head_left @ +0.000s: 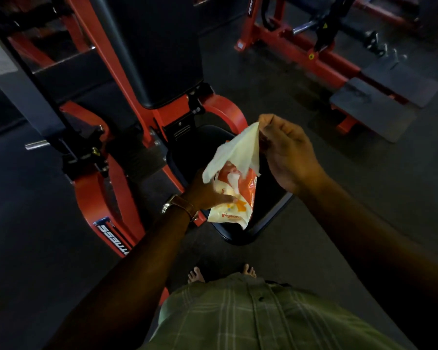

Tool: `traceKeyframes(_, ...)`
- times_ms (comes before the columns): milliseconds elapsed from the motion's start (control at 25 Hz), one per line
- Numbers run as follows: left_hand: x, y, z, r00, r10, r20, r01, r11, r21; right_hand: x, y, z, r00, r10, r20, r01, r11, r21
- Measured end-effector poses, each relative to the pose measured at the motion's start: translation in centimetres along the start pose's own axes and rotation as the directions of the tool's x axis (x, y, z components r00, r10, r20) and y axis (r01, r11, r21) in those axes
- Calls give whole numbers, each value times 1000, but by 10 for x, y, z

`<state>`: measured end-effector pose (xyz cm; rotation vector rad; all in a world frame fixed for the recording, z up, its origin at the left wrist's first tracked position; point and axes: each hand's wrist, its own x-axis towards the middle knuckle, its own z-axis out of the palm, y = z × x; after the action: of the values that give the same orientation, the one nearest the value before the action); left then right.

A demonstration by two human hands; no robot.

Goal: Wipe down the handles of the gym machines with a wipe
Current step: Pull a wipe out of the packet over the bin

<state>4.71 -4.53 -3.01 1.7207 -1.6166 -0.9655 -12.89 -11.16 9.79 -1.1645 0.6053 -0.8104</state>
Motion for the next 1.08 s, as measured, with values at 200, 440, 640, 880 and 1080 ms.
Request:
traceKeyframes(200,-8,-19,21,943,325,74,-329,870,368,1,-1,3,998,66,-16,-64,994,92)
traceKeyframes(440,-15,-15,21,923,369,106,-369,773,516,1,3,-5,982,139,-129,-117,980,164)
traceKeyframes(640,-31,15,10,958,79,-275,-100,993,-65,1,5,-10,951,212,-225,-166,964,207)
traceKeyframes(880,-36,82,-11,920,-361,-153,-38,307,-951,3,15,6,933,277,-231,-225,947,228)
traceKeyframes(1080,-59,78,-33,817,-377,-436,-191,537,-822,9,29,33,921,307,-239,-281,950,134)
